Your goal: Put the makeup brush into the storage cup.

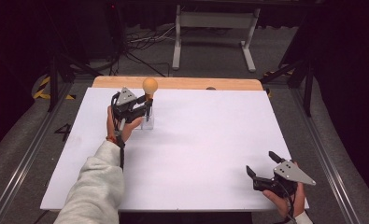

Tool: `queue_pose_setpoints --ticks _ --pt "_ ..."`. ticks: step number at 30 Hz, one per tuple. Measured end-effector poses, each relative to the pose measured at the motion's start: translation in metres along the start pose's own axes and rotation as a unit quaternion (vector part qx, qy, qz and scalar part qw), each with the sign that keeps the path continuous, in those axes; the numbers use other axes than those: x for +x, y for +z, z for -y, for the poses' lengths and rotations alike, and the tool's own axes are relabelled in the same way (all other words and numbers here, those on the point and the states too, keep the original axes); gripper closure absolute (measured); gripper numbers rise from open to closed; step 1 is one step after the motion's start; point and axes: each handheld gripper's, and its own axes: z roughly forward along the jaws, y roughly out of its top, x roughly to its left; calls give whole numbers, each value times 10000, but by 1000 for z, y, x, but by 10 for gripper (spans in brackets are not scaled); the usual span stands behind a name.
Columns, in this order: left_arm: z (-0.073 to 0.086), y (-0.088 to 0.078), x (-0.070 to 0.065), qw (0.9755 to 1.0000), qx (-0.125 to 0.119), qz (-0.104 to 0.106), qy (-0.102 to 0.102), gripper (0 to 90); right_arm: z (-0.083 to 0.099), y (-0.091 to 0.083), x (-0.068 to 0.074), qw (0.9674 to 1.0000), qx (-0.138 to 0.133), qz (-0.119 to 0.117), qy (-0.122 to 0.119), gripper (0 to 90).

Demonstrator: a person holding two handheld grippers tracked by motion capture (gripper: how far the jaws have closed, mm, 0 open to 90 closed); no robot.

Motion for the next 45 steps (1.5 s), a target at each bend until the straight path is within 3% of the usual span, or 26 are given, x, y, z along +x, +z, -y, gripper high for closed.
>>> queue_pose_setpoints --ticks 15,24,26,36,45 --pt "2 -3 1 10000 66 24 -4 675 0 1 0 10000 30 -9 -20 62" --pt "6 -4 0 9999 104 108 -50 616 0 1 1 10000 32 -26 -14 62" --pt "7 -6 1 9999 6 84 -95 587 0 1 1 10000 37 -30 -22 62" --pt "4 -17 1 9999 26 103 -58 396 0 1 1 10000 23 -41 -41 63" --pt "0 -29 0 9998 -48 23 165 319 -1 1 2 10000 29 -38 -33 63"
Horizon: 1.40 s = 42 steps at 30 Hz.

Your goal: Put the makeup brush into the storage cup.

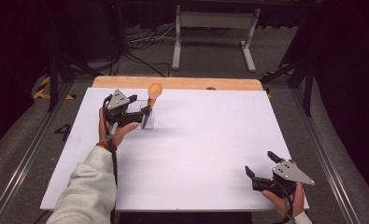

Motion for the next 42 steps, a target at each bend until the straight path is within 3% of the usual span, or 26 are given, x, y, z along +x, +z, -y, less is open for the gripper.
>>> queue_pose_setpoints --ticks 8,15,20,26,35,42 --pt "0 -7 -4 9997 25 -147 195 235 0 0 0 10000 -7 -3 -8 63" --pt "-1 -15 -10 9989 -121 -322 307 134 0 0 0 10000 -4 -8 -6 63" --pt "-1 -20 -14 9990 -232 -175 339 79 0 0 1 10000 3 -5 -9 63" --pt "-1 -27 -23 9974 -298 -147 643 32 0 1 1 10000 16 -17 -18 63" --pt "4 -32 -27 9976 -391 91 567 16 -1 2 1 10000 10 -33 -26 64" --pt "12 -41 -28 9968 -467 -115 633 15 -1 2 1 10000 9 -34 -27 64"
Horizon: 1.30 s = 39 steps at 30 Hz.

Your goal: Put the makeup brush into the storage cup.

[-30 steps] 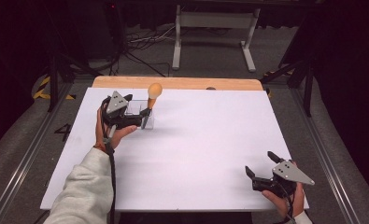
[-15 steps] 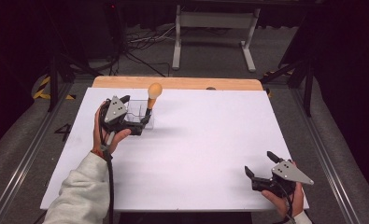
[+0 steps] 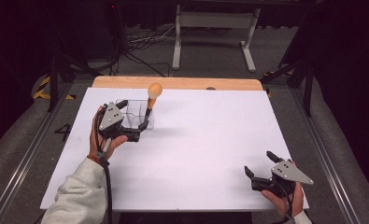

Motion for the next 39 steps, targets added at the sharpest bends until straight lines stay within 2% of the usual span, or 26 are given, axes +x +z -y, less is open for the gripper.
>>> queue_pose_setpoints --ticks 6,9,18,22,31,36,39 --pt "3 -9 2 9999 -87 -33 -86 17 -1 1 1 10000 10 -10 -19 64" --pt "4 -14 1 9999 -111 -77 2 19 -1 2 1 10000 15 -21 -15 64" --pt "7 -22 -2 9998 -148 -95 77 22 -2 5 3 10000 27 -65 -58 65" --pt "8 -26 -4 9998 -119 -84 140 18 -3 7 3 9999 24 -85 -61 65" --pt "9 -35 -7 9998 -181 57 64 20 -3 8 4 9999 21 -97 -68 65" --pt "10 -40 -10 9995 -185 -38 251 22 -3 8 4 9999 33 -96 -77 65" --pt "11 -41 -11 9995 -213 -48 240 25 -3 8 4 9999 24 -100 -73 65"
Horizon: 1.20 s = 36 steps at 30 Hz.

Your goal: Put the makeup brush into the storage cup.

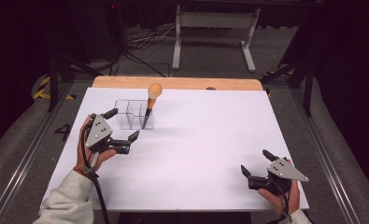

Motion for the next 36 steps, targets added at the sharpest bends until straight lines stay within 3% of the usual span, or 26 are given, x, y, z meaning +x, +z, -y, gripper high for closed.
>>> queue_pose_setpoints --ticks 9,36 --pt "3 -9 -5 9997 47 -29 243 29 0 0 0 10000 -1 0 -2 65" --pt "20 -30 -9 9992 215 -7 352 44 -1 -1 0 10000 -14 21 -6 66"
